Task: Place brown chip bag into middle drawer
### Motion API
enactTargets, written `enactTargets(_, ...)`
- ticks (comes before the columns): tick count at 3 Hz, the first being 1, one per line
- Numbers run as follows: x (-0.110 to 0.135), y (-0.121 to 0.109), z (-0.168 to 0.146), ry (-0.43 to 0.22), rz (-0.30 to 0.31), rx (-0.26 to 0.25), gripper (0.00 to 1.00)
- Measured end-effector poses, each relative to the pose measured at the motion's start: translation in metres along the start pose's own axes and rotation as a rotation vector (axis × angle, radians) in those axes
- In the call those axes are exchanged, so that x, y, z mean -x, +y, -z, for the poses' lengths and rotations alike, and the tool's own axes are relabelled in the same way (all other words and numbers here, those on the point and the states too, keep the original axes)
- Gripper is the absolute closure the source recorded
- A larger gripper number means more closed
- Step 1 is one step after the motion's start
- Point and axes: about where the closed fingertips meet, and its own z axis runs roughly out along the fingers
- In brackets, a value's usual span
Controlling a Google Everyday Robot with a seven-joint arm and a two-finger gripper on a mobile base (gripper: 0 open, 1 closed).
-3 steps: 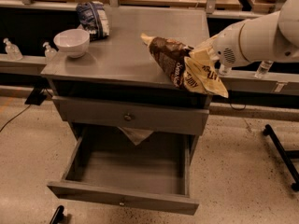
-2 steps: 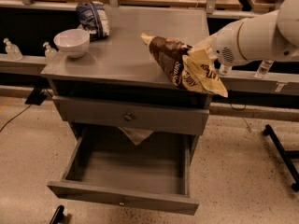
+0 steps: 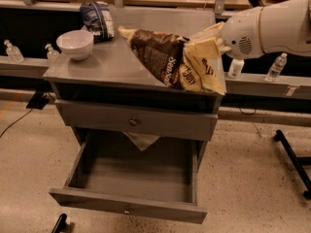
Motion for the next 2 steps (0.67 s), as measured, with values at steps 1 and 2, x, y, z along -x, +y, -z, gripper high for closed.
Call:
enactTargets(1, 0.01, 0.035, 0.005, -0.153, -0.026, 0.229, 1.0)
enactTargets(2, -0.015, 0.076, 0.02, -0.18, -0.066, 0.386, 1.0)
